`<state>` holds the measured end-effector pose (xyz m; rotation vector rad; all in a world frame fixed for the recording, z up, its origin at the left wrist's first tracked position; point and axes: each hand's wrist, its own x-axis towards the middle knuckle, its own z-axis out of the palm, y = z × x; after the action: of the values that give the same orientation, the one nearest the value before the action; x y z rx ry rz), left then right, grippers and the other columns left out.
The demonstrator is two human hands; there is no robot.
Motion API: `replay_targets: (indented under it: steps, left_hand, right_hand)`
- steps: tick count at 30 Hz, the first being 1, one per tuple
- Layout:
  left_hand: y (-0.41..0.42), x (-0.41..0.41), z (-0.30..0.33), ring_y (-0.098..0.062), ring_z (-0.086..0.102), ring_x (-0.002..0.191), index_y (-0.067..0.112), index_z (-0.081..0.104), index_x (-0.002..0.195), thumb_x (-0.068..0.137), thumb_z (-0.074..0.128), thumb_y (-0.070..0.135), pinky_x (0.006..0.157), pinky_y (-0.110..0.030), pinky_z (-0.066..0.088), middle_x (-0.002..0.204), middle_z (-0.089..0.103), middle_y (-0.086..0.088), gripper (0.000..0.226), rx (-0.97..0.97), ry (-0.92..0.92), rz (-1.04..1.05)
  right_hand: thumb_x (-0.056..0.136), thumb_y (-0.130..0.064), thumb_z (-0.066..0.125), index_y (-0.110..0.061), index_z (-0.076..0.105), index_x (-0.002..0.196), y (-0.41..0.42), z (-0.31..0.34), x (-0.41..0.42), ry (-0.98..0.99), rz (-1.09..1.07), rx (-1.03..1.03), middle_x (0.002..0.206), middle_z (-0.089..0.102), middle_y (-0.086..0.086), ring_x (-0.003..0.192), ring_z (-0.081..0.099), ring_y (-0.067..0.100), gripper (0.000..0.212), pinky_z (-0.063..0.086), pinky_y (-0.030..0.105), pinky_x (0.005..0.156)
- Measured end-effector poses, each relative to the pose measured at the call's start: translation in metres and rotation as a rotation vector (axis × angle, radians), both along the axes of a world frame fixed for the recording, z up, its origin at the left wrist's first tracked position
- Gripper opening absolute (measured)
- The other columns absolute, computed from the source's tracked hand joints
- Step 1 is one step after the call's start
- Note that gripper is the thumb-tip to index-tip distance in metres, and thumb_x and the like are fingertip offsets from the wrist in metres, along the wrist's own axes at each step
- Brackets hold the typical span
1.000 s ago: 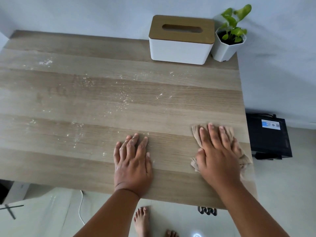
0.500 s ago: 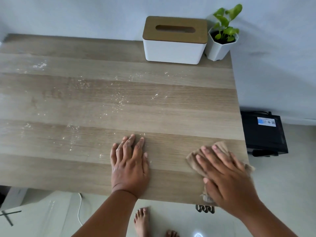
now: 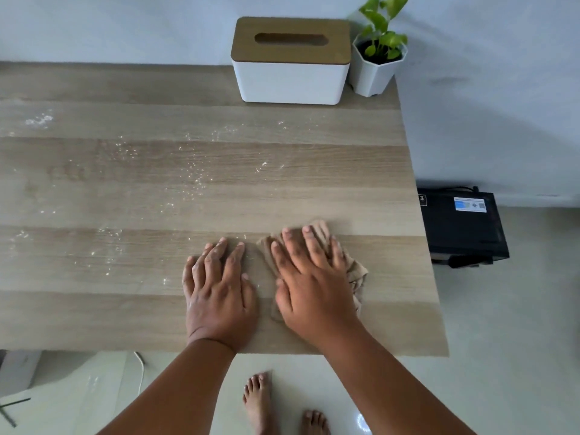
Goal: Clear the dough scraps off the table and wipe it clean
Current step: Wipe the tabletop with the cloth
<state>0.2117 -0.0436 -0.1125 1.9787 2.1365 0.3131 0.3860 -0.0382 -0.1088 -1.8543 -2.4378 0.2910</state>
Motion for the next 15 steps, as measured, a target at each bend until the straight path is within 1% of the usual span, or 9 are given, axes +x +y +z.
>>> replay_targets:
  steps: [4, 6, 8, 10, 13, 15]
  left_hand:
    - [0.0, 0.002, 0.001, -0.023, 0.027, 0.15, 0.026, 0.049, 0.146, 0.092, 0.04, 0.035, 0.126, -0.05, 0.012, 0.156, 0.04, -0.003, 0.056, -0.003, -0.009, 0.005]
    - [0.0, 0.002, 0.002, -0.024, 0.027, 0.15, 0.025, 0.05, 0.146, 0.092, 0.04, 0.034, 0.126, -0.05, 0.013, 0.155, 0.041, -0.003, 0.055, 0.0, -0.015, 0.009]
    - [0.0, 0.002, 0.002, -0.024, 0.027, 0.15, 0.025, 0.05, 0.145, 0.092, 0.04, 0.034, 0.126, -0.05, 0.012, 0.155, 0.041, -0.003, 0.055, 0.003, -0.019, 0.012]
    - [-0.001, 0.002, 0.001, -0.023, 0.025, 0.15, 0.026, 0.049, 0.146, 0.093, 0.039, 0.034, 0.127, -0.049, 0.01, 0.156, 0.039, -0.002, 0.055, -0.004, -0.015, 0.01]
    - [0.001, 0.002, 0.001, -0.022, 0.023, 0.151, 0.027, 0.048, 0.147, 0.094, 0.04, 0.035, 0.127, -0.048, 0.008, 0.156, 0.038, -0.001, 0.054, -0.013, -0.011, 0.006]
    - [0.0, 0.002, 0.001, -0.022, 0.023, 0.151, 0.026, 0.047, 0.147, 0.094, 0.041, 0.035, 0.127, -0.048, 0.008, 0.157, 0.038, -0.001, 0.054, -0.019, -0.011, 0.005]
  right_hand:
    - [0.099, -0.04, 0.043, -0.03, 0.038, 0.157, -0.036, -0.005, 0.038, -0.022, 0.287, 0.027, 0.171, 0.024, -0.005, 0.159, 0.016, 0.025, 0.059, 0.018, 0.06, 0.123]
    - [0.102, -0.039, 0.041, -0.033, 0.035, 0.159, -0.043, -0.006, 0.073, -0.057, 0.312, 0.028, 0.171, 0.022, -0.008, 0.16, 0.012, 0.022, 0.057, 0.017, 0.058, 0.125]
    - [0.104, -0.041, 0.04, -0.036, 0.032, 0.16, -0.037, -0.005, 0.105, -0.09, 0.196, 0.02, 0.171, 0.02, -0.01, 0.16, 0.01, 0.02, 0.057, 0.02, 0.057, 0.124]
    - [0.103, -0.043, 0.037, -0.036, 0.032, 0.16, -0.02, -0.003, 0.123, -0.099, 0.013, 0.018, 0.171, 0.021, -0.009, 0.16, 0.011, 0.018, 0.057, 0.022, 0.056, 0.124]
    - [0.103, -0.043, 0.03, -0.032, 0.037, 0.158, 0.016, -0.004, 0.114, -0.107, -0.227, 0.012, 0.17, 0.023, -0.006, 0.16, 0.013, 0.022, 0.057, 0.02, 0.056, 0.125]
    - [0.102, -0.046, 0.026, -0.032, 0.033, 0.159, 0.036, -0.008, 0.091, -0.115, -0.338, 0.002, 0.171, 0.02, -0.005, 0.16, 0.012, 0.026, 0.059, 0.017, 0.058, 0.125]
